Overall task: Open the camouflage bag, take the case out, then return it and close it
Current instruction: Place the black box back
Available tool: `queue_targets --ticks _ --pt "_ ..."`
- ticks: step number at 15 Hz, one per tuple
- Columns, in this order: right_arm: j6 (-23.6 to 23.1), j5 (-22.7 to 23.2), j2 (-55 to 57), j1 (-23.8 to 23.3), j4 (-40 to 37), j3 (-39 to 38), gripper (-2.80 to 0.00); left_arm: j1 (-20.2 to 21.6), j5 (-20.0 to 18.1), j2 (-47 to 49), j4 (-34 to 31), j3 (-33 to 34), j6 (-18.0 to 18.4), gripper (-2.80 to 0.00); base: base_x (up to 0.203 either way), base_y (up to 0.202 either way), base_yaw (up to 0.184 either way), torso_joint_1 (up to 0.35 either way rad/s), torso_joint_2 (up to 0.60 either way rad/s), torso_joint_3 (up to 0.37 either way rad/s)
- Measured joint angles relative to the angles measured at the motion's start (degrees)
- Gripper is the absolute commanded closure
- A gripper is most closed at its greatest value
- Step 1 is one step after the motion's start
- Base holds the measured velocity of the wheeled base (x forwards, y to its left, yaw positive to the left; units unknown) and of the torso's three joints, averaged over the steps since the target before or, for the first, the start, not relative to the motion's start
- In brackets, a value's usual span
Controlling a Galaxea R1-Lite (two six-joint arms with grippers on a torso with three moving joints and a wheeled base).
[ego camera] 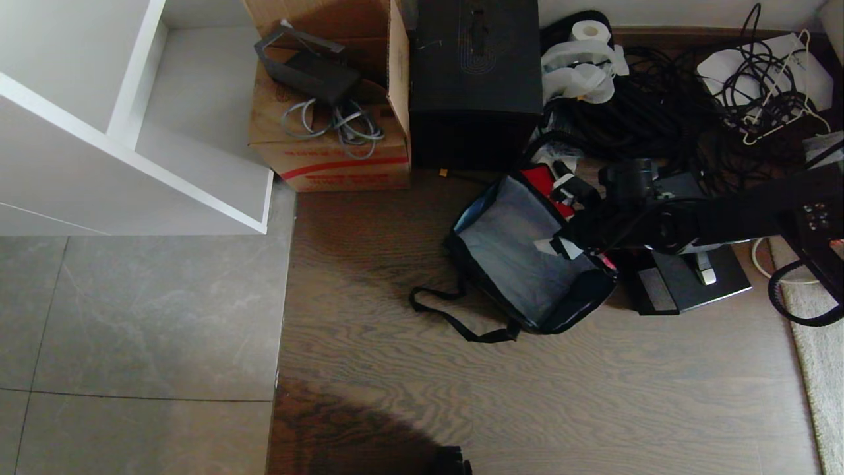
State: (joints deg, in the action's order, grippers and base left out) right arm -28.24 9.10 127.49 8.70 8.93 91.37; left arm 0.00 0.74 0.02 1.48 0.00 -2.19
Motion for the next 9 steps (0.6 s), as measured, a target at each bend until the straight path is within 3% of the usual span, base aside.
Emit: queue_targets --ticks 5,8,9 --pt "2.54 -0.03 -11.86 -1.19 1.38 -12.29 -2.80 0.00 0.00 0.00 -0.02 0.00 -0.01 0.00 0.000 0.000 0.000 0.000 0.00 0.000" --pt "0.88 -2.15 -14.52 -4.36 2.02 -14.23 -2.80 0.00 0.00 0.00 0.00 0.00 -0.03 0.00 0.000 0.000 0.000 0.000 0.00 0.000" --pt "-0.13 -5.41 -14.98 -4.98 1.92 -14.42 -2.80 0.00 0.02 0.00 -0.02 0.00 -0.04 0.00 0.000 0.000 0.000 0.000 0.00 0.000"
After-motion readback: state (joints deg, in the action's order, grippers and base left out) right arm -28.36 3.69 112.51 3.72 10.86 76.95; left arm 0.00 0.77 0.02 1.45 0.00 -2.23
